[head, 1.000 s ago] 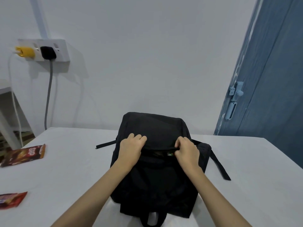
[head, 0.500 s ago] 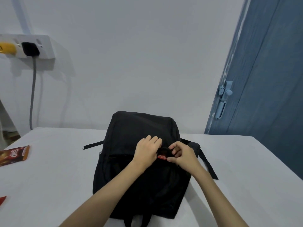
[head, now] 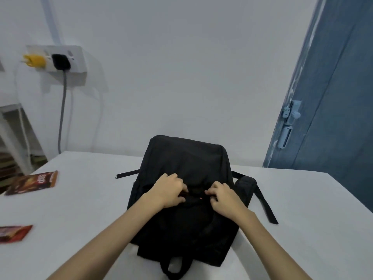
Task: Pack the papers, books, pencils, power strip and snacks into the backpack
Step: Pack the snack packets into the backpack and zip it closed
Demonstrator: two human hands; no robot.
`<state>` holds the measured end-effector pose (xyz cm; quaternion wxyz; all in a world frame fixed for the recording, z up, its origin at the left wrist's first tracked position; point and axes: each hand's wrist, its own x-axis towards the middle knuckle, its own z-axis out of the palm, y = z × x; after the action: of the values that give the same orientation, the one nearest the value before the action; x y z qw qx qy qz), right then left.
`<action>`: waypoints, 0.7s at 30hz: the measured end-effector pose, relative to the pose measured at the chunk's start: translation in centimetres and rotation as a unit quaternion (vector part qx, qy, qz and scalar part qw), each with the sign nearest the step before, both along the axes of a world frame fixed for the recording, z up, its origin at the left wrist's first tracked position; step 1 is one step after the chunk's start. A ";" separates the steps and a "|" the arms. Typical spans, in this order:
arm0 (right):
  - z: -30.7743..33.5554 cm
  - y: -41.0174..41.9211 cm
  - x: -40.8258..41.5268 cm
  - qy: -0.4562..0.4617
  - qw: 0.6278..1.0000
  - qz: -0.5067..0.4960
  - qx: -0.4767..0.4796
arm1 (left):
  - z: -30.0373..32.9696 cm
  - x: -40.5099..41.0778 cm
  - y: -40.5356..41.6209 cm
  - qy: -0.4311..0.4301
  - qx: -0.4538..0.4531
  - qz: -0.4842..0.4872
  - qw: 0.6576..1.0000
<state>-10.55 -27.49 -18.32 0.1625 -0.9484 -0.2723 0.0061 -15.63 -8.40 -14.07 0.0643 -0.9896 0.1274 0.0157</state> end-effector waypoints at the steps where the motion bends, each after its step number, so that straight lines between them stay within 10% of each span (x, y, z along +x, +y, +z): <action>1: 0.8 0.3 0.0 -0.005 1.000 -0.013 0.002 | 0.1 -0.7 0.6 -0.010 -0.074 -0.014 0.997; 5: 3.6 3.5 -1.6 -0.060 0.990 -0.025 0.124 | 0.6 -6.4 5.2 -0.205 -0.423 0.035 0.882; 14: 1.4 18.5 -12.0 -0.133 0.941 0.229 0.209 | -9.1 -25.0 24.4 -0.346 -0.296 0.485 0.746; 21: -3.0 24.4 -15.7 0.040 0.957 0.265 0.110 | -9.0 -22.9 30.1 -0.123 -0.211 0.498 0.832</action>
<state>-26.25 -3.11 -21.28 0.2687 -0.8175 -0.5062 0.0567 -38.54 21.67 -23.10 -0.1479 -0.9024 -0.3914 -0.1031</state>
